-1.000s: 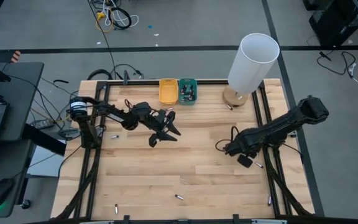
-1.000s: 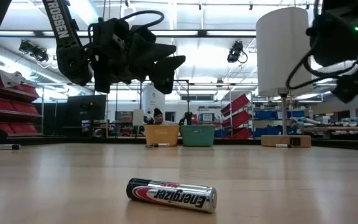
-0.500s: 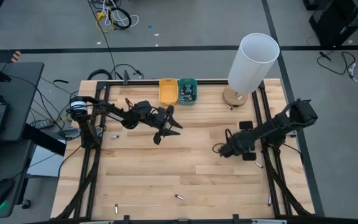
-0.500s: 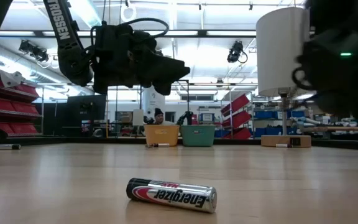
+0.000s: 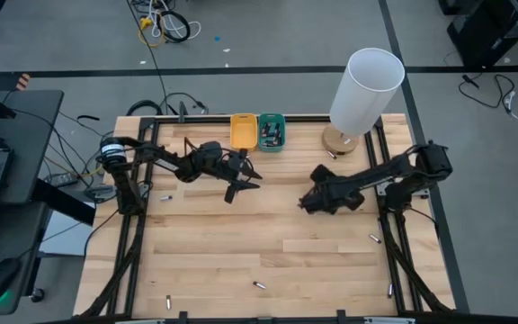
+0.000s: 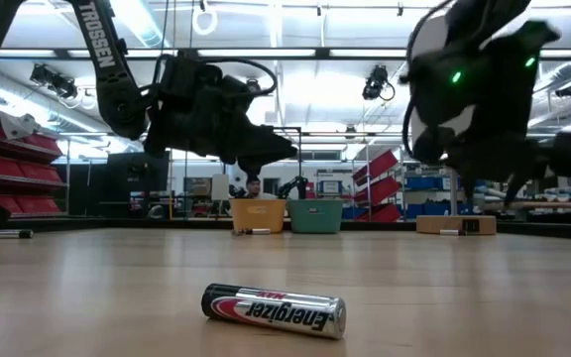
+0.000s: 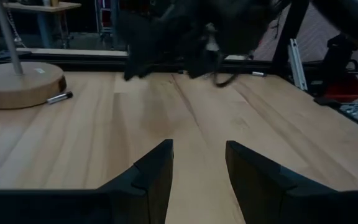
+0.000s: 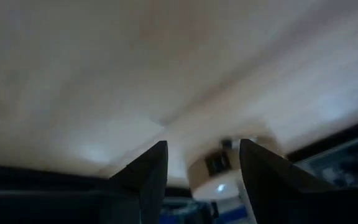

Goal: Sort batteries
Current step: Put the silver battery into the yellow bin

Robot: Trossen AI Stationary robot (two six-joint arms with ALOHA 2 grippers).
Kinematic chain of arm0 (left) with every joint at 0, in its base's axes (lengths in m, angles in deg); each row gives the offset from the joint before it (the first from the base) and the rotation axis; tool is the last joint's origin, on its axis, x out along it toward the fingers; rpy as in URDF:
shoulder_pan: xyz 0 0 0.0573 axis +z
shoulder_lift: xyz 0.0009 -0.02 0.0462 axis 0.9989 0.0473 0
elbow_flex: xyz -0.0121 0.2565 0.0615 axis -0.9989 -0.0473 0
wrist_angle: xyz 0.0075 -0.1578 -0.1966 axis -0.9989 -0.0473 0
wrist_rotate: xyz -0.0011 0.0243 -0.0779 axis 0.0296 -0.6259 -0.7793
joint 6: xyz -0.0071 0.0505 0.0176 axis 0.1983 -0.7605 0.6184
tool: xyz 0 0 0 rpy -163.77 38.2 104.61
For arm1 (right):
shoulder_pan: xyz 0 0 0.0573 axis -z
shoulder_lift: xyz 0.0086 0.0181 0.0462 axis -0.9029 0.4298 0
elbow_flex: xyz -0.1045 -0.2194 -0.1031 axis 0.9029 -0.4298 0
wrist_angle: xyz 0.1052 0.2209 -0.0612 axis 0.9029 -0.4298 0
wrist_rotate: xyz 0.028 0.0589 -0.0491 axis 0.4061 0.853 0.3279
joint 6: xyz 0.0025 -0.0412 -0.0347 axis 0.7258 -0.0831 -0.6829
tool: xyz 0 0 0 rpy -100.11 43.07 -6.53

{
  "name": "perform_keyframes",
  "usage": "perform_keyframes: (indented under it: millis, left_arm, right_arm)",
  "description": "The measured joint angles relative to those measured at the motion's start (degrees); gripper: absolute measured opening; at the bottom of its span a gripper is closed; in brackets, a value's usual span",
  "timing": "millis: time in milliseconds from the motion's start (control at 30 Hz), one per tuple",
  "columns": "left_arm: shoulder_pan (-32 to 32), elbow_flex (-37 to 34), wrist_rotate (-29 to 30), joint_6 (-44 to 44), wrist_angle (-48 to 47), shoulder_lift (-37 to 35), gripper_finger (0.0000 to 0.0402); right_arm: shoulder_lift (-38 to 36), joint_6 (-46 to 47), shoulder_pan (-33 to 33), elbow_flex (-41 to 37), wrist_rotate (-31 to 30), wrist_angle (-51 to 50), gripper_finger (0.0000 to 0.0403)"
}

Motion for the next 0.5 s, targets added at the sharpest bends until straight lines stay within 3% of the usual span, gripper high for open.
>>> perform_keyframes:
  millis: [200, 500]
  left_arm:
    - [1.45, 0.00, -0.07, -1.99, -0.65, 0.01, 0.0162]
    - [5.71, 0.00, 0.21, -3.26, -5.04, 0.01, 0.0162]
  right_arm:
    - [0.44, -5.35, 8.32, -3.05, -0.82, 2.49, 0.0196]
    - [0.42, -8.32, 15.48, -3.97, -0.56, 5.76, 0.0269]
